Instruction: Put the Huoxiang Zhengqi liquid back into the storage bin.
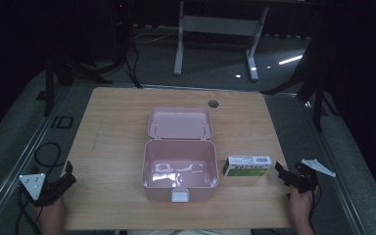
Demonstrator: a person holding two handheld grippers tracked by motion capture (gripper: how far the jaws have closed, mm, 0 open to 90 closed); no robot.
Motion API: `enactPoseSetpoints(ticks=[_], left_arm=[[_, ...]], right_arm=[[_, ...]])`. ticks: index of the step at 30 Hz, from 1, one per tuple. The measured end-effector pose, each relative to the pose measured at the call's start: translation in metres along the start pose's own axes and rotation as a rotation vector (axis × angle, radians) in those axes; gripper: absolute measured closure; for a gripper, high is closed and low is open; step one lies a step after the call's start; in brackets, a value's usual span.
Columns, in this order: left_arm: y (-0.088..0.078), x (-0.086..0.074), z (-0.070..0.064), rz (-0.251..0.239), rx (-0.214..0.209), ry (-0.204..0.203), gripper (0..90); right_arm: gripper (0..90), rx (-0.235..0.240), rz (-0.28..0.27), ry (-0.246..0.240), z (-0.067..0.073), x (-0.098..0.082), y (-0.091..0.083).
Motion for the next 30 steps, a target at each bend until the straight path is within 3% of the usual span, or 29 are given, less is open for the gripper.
enactPoseSetpoints(ticks=[8, 15, 16, 17, 18, 19, 20, 23, 30], left_arm=[[-0.003, 0.001, 0.003, -0.03, -0.002, -0.035, 2.1], [-0.002, 0.0, 0.002, -0.023, 0.004, -0.023, 2.1], [-0.002, 0.0, 0.002, -0.023, 0.004, -0.023, 2.1], [-0.002, 0.0, 0.002, -0.023, 0.004, -0.024, 2.1], [-0.002, 0.0, 0.002, -0.023, 0.005, -0.024, 2.1], [-0.002, 0.0, 0.003, -0.022, 0.004, -0.026, 2.1], [-0.002, 0.0, 0.003, -0.023, 0.003, -0.03, 2.2], [-0.002, 0.0, 0.003, -0.021, 0.001, -0.033, 2.2], [-0.001, 0.0, 0.002, -0.015, -0.006, -0.03, 2.1]], right_arm=[[12.4, 0.055, 0.026, -0.039, 0.004, 0.0, 0.002], [11.6, 0.233, 0.072, -0.042, 0.003, 0.0, 0.004], [11.6, 0.233, 0.072, -0.042, 0.003, 0.0, 0.004], [11.5, 0.251, 0.099, -0.058, 0.004, -0.001, 0.005], [11.5, 0.293, 0.148, -0.149, 0.01, -0.002, 0.005], [11.5, 0.293, 0.148, -0.149, 0.01, -0.002, 0.005], [11.5, 0.316, 0.165, -0.185, 0.013, -0.002, 0.004], [11.5, 0.328, 0.17, -0.193, 0.014, -0.002, 0.003], [12.0, 0.423, 0.258, -0.325, 0.023, -0.005, -0.006]])
Point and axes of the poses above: each handheld gripper's, and its own axes: y roughly forward along the jaws, x roughly out of its top, z roughly to its left, the point moved 3 cm from there along y, roughly forward along the jaws, and after that the axes turned 13 degrees about -y, right-handed, at the moved point
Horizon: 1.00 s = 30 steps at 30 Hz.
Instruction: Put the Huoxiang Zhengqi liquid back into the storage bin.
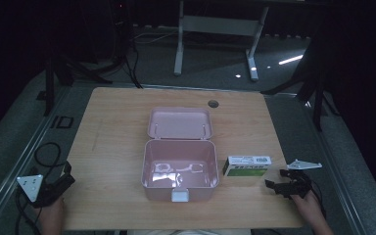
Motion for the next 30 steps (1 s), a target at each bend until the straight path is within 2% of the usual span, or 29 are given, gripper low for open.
enactPoseSetpoints(ticks=[3, 4, 5, 6, 8, 10, 11, 14, 16, 17, 19, 20, 23, 24, 30], left_arm=[[0.0, 0.0, 0.0, 0.001, 0.0, 0.001, 2.1], [0.0, 0.0, 0.0, 0.001, 0.0, 0.001, 2.1], [0.0, 0.0, 0.0, 0.002, 0.001, 0.001, 2.1], [0.0, 0.0, 0.0, 0.001, -0.001, -0.001, 2.1], [0.0, 0.0, 0.0, 0.002, -0.001, -0.002, 2.1], [0.0, 0.0, 0.0, 0.002, -0.002, -0.002, 2.2], [0.0, 0.0, 0.0, 0.004, -0.001, -0.002, 2.1], [0.0, 0.0, 0.0, 0.005, -0.002, -0.002, 2.1], [0.0, 0.0, 0.0, 0.008, -0.005, -0.001, 2.1], [0.001, 0.0, 0.0, 0.013, -0.006, 0.002, 2.1], [0.001, 0.0, 0.0, 0.012, -0.009, 0.002, 2.1], [0.001, 0.0, 0.0, 0.011, -0.006, 0.003, 2.2], [0.001, 0.0, 0.0, 0.013, -0.007, 0.004, 2.2], [0.001, 0.0, 0.0, 0.014, -0.01, 0.002, 2.1], [0.001, 0.0, 0.0, 0.017, -0.013, 0.005, 2.1]], right_arm=[[12.1, 0.034, 0.047, -0.065, 0.006, 0.002, -0.002], [12.1, 0.034, 0.047, -0.065, 0.006, 0.002, -0.002], [12.1, 0.031, 0.065, -0.091, 0.007, 0.003, -0.002], [12.1, 0.062, 0.105, -0.154, 0.012, 0.007, -0.003], [12.1, 0.08, 0.125, -0.195, 0.016, 0.011, -0.005], [12.1, 0.091, 0.13, -0.209, 0.017, 0.013, -0.006], [12.2, 0.149, 0.15, -0.232, 0.02, 0.019, -0.008], [12.6, 0.193, 0.183, -0.275, 0.023, 0.025, -0.008], [12.6, 0.2, 0.197, -0.293, 0.025, 0.027, -0.009], [12.6, 0.231, 0.226, -0.318, 0.027, 0.031, -0.008], [12.7, 0.238, 0.235, -0.329, 0.028, 0.033, -0.008], [12.8, 0.263, 0.274, -0.36, 0.031, 0.036, -0.006], [13.5, 0.267, 0.285, -0.373, 0.032, 0.038, -0.006], [13.5, 0.296, 0.329, -0.392, 0.035, 0.042, -0.002], [13.7, 0.336, 0.429, -0.461, 0.042, 0.051, 0.005]])
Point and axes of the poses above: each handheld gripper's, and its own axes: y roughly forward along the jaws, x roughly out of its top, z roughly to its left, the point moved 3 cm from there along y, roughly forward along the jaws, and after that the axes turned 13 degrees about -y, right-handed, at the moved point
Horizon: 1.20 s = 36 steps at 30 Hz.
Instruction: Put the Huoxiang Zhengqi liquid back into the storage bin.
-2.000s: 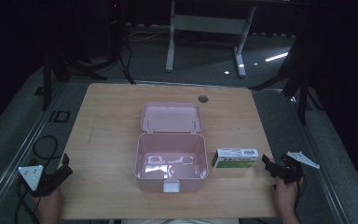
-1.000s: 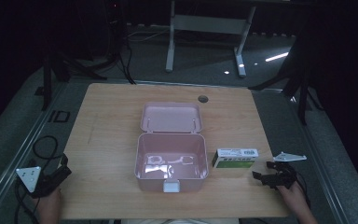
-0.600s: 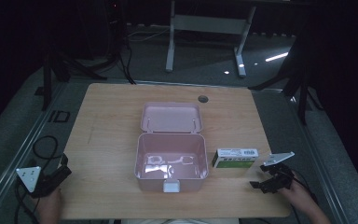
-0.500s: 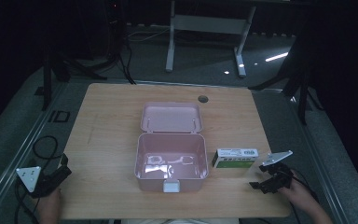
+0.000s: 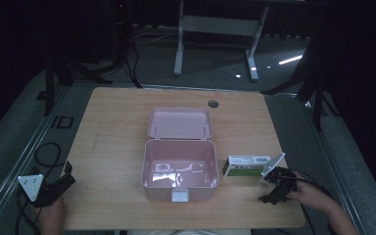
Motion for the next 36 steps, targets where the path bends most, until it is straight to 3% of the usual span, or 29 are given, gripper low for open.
enactPoseSetpoints(ticks=[6, 9, 13, 17, 19, 27, 29, 36], left_arm=[[0.0, 0.0, 0.0, 0.003, -0.005, 0.0, 2.2], [0.0, 0.0, 0.0, 0.003, -0.006, -0.001, 2.1], [0.0, 0.0, -0.001, 0.006, -0.009, 0.001, 2.2], [0.0, 0.0, -0.001, 0.007, -0.01, 0.001, 2.2], [0.0, 0.0, 0.0, 0.007, -0.013, 0.002, 2.1], [0.0, 0.0, -0.001, 0.008, -0.014, 0.003, 2.1], [0.0, 0.0, -0.001, 0.008, -0.013, 0.004, 2.1], [0.001, -0.001, -0.001, 0.01, -0.014, 0.006, 2.1]], right_arm=[[12.6, 0.032, 0.102, -0.079, 0.003, 0.011, 0.001], [12.3, 0.021, 0.148, -0.141, 0.006, 0.016, 0.0], [13.0, 0.049, 0.199, -0.154, 0.005, 0.023, -0.001], [13.4, 0.047, 0.25, -0.156, 0.003, 0.027, 0.0], [13.5, 0.062, 0.282, -0.179, 0.005, 0.029, -0.001], [13.0, 0.074, 0.264, -0.198, 0.015, 0.028, -0.008], [13.7, 0.067, 0.271, -0.236, 0.019, 0.029, -0.01], [14.7, 0.109, 0.281, -0.302, 0.029, 0.042, -0.016]])
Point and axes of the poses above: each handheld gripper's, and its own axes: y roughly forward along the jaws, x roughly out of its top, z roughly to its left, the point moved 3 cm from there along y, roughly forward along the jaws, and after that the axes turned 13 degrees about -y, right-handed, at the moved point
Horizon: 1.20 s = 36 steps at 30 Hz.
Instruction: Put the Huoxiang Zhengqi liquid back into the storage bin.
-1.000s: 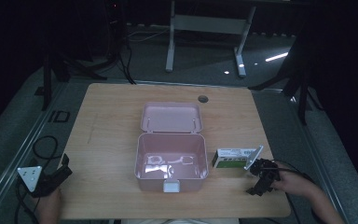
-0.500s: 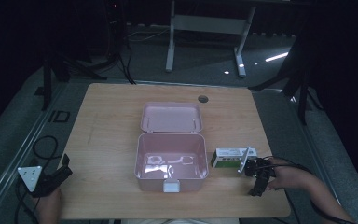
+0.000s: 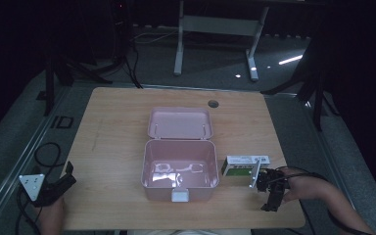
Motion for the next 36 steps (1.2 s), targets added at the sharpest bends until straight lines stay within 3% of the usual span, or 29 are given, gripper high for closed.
enactPoseSetpoints(ticks=[8, 13, 19, 31, 36], left_arm=[[0.0, 0.0, 0.0, 0.003, -0.003, 0.003, 2.1], [0.0, 0.0, 0.0, 0.003, -0.003, 0.002, 2.1], [0.0, 0.0, 0.0, 0.002, -0.005, 0.0, 2.1], [0.001, 0.0, 0.0, 0.004, -0.006, 0.001, 2.1], [0.001, 0.0, 0.0, 0.005, -0.006, 0.003, 2.1]], right_arm=[[15.3, -0.034, -0.007, -0.078, 0.001, 0.018, -0.028], [15.2, -0.076, -0.021, -0.101, -0.003, 0.027, -0.054], [14.2, -0.109, -0.029, -0.092, -0.013, 0.033, -0.078], [15.4, -0.158, 0.0, -0.09, -0.044, 0.033, -0.095], [21.2, -0.158, 0.008, -0.092, -0.056, 0.034, -0.096]])
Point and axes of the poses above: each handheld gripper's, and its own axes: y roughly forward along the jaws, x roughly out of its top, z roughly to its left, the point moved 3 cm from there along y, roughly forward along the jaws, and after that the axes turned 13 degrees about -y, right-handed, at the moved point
